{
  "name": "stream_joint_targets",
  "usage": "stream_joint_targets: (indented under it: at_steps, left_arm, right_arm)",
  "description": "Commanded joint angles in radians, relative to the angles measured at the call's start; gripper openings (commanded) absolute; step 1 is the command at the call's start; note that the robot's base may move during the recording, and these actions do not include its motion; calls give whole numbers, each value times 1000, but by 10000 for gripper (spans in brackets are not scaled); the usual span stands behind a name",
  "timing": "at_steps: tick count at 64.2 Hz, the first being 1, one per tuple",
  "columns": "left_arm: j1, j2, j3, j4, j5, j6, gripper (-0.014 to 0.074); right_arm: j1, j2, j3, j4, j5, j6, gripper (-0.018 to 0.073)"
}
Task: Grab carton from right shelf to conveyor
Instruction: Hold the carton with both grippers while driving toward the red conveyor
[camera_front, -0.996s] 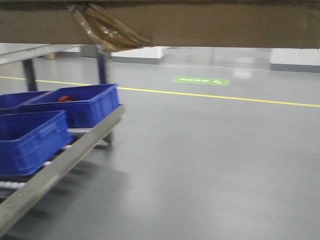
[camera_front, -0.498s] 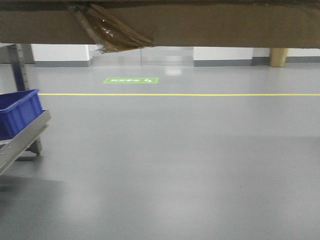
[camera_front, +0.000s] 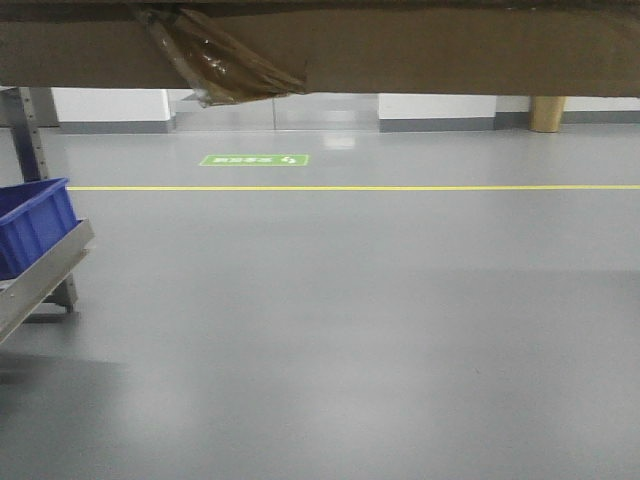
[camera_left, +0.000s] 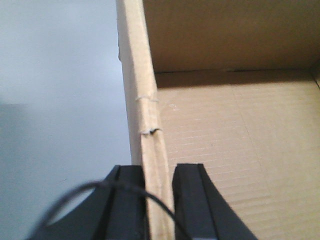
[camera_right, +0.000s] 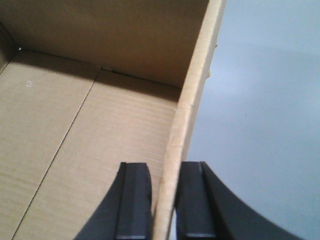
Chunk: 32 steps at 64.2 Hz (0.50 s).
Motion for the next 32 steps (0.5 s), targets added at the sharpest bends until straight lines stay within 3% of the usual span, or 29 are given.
stream_joint_targets:
  at_steps: [1,32]
  left_arm:
    - [1,-12,-6,-5,-56,-1,-20]
    - [1,-12,-6,-5,-56,-1,-20]
  right_arm:
    - [0,-11,-1,21,-45,-24,-67]
    - [0,-11,-1,21,-45,-24,-67]
